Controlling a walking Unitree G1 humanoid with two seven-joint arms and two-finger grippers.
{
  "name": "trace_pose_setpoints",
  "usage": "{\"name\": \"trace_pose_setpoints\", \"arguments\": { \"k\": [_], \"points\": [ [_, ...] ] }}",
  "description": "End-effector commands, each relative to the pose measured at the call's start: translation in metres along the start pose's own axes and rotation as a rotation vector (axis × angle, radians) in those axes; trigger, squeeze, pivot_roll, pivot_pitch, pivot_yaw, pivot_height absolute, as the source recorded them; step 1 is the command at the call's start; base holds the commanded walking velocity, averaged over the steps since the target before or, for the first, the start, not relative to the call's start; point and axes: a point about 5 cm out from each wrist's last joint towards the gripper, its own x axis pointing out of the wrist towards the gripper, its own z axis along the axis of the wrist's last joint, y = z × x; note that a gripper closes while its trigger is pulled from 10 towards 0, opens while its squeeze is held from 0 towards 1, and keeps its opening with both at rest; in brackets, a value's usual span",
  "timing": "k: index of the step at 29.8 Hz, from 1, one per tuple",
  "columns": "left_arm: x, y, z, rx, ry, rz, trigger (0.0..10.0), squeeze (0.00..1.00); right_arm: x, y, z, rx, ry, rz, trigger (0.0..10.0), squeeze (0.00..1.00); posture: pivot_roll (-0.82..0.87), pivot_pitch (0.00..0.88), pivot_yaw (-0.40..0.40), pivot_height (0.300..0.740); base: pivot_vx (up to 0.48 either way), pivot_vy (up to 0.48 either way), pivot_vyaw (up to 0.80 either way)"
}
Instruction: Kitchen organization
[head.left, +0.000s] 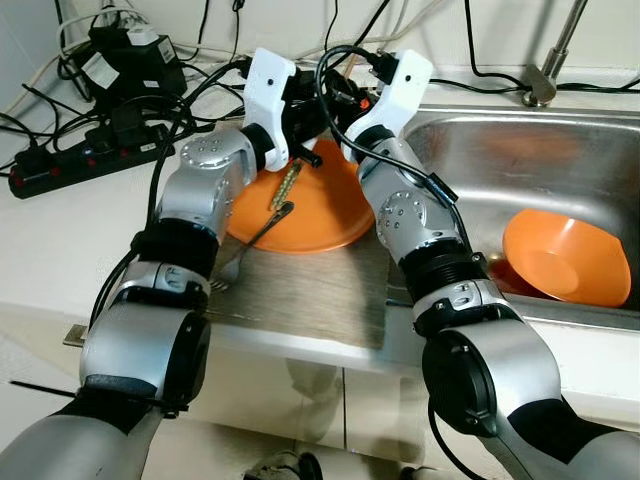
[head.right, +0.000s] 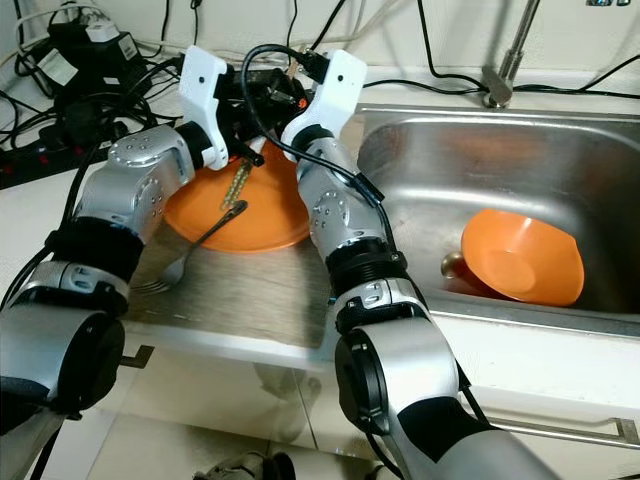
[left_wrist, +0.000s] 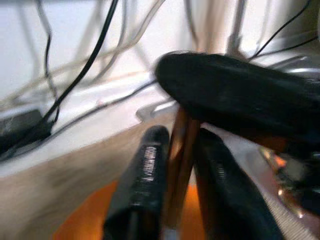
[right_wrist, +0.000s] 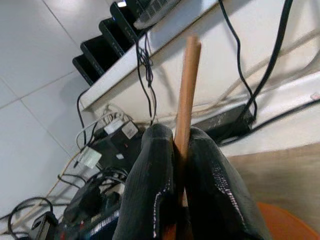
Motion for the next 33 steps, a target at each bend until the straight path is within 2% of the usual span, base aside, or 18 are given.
{"name": "trace_pose_setpoints", "arguments": {
  "k": [1,4,10,20,21,23,24,25,28,33],
  "points": [
    [-0.054,0.067,-0.016,-0.041,0.078,0.391,10.0,1.00,-0.017,-0.039,-0.017,0.021,0.031,-0.158,0.0,0.00,0.01,0.046,0.092,0.740,0.000,0.000,0.00],
    [-0.046,0.058,-0.020,-0.052,0.094,0.348,10.0,1.00,-0.018,-0.040,-0.017,0.016,0.030,-0.161,0.0,0.00,0.00,0.036,0.097,0.740,0.000,0.000,0.00],
    [-0.041,0.051,-0.022,-0.054,0.103,0.318,10.0,1.00,-0.019,-0.043,-0.015,0.009,0.025,-0.167,0.0,0.00,-0.01,0.026,0.101,0.740,0.000,0.000,0.00],
    [-0.037,0.050,-0.015,-0.077,0.082,0.326,10.0,1.00,-0.020,-0.045,-0.016,0.000,0.021,-0.175,0.0,0.00,-0.02,0.009,0.098,0.740,0.000,0.000,0.00],
    [-0.037,0.050,-0.013,-0.079,0.076,0.329,10.0,0.00,-0.020,-0.045,-0.015,-0.003,0.019,-0.175,0.0,0.00,-0.02,0.008,0.098,0.740,0.000,0.000,0.00],
    [-0.036,0.050,-0.012,-0.095,0.064,0.335,10.0,0.00,-0.019,-0.045,-0.014,-0.030,0.022,-0.182,0.0,0.00,-0.02,0.007,0.098,0.740,0.000,0.000,0.00],
    [-0.036,0.049,-0.011,-0.092,0.055,0.337,10.0,0.00,-0.019,-0.044,-0.013,-0.043,0.018,-0.183,4.5,0.00,-0.02,0.007,0.098,0.740,0.000,0.000,0.00],
    [-0.036,0.047,-0.011,-0.100,0.038,0.357,10.0,0.00,-0.019,-0.043,-0.007,-0.074,-0.009,-0.184,10.0,0.00,-0.01,0.000,0.099,0.740,0.000,0.000,0.00],
    [-0.037,0.042,-0.015,-0.094,0.021,0.379,10.0,0.00,-0.019,-0.041,0.001,-0.116,-0.048,-0.175,10.0,0.00,-0.02,0.000,0.103,0.740,0.000,0.000,0.00],
    [-0.045,0.037,-0.031,-0.094,-0.002,0.470,10.0,0.00,-0.026,-0.046,0.021,-0.246,-0.138,-0.191,10.0,0.00,-0.02,0.000,0.105,0.740,0.000,0.000,0.00]
  ]
}}
